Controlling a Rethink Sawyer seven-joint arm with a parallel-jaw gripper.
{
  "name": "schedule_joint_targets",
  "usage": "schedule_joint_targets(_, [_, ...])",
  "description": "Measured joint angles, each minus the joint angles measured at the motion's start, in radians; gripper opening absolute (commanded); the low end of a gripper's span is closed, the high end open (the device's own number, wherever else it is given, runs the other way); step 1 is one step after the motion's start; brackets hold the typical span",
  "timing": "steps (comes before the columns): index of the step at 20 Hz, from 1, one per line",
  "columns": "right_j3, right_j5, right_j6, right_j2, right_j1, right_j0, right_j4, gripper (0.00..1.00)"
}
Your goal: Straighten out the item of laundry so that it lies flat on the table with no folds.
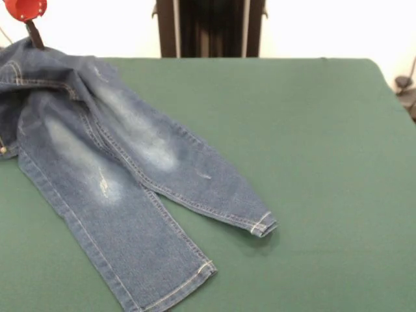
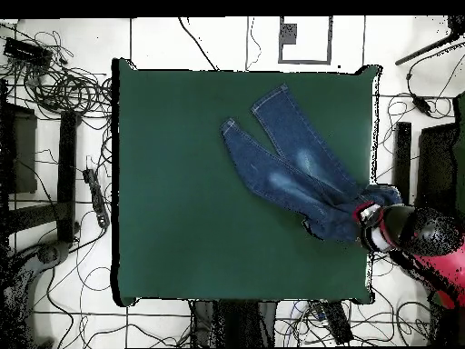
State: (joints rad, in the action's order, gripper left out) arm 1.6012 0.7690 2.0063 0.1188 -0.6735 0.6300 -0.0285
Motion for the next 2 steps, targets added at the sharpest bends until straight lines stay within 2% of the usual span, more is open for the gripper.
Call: schedule_joint_targets(2, [-0.004,0.0,0.0,0.02,-0.006,-0.016,0.0,0.0])
